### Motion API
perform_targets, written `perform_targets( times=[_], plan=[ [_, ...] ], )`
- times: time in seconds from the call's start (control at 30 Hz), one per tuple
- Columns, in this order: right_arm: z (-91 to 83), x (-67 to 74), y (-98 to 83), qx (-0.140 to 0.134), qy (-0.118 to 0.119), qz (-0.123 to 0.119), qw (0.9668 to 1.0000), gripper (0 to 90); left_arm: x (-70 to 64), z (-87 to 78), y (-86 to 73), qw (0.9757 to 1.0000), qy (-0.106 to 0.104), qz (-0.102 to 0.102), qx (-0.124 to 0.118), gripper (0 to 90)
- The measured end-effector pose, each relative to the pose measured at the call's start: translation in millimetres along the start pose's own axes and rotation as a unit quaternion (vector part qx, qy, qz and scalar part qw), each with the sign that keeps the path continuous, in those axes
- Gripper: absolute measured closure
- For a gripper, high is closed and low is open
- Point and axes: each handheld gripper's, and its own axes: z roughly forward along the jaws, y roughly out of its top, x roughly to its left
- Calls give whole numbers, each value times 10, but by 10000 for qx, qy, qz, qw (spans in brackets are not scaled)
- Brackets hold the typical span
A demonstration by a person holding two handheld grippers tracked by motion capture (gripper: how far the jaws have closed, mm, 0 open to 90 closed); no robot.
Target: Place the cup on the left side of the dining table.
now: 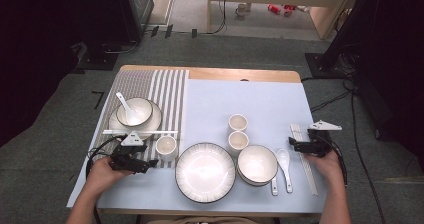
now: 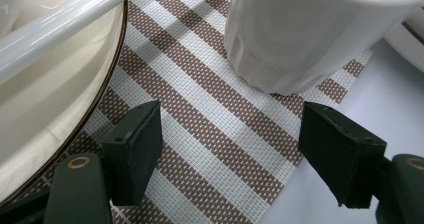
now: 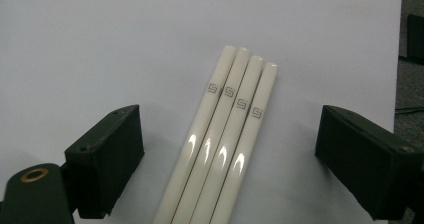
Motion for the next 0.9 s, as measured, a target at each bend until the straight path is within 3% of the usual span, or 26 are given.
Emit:
perform_targets(
  times=[0.17,0.33,0.5,0.6,0.9],
  plan=[
    [0,0,0,0,1,0,10000,115,-32,16,-15,9999,32,104,-20,209],
    [0,0,0,1,0,1,10000,115,-113,43,-87,9987,302,338,-220,197],
    [0,0,0,0,0,4,10000,115,-113,44,-98,9987,296,299,-271,194],
    [0,0,0,0,0,4,10000,114,-113,46,-156,9979,298,295,-494,193],
    [0,-1,1,2,2,8,10000,114,-116,52,-213,9966,305,262,-720,192]
  ],
)
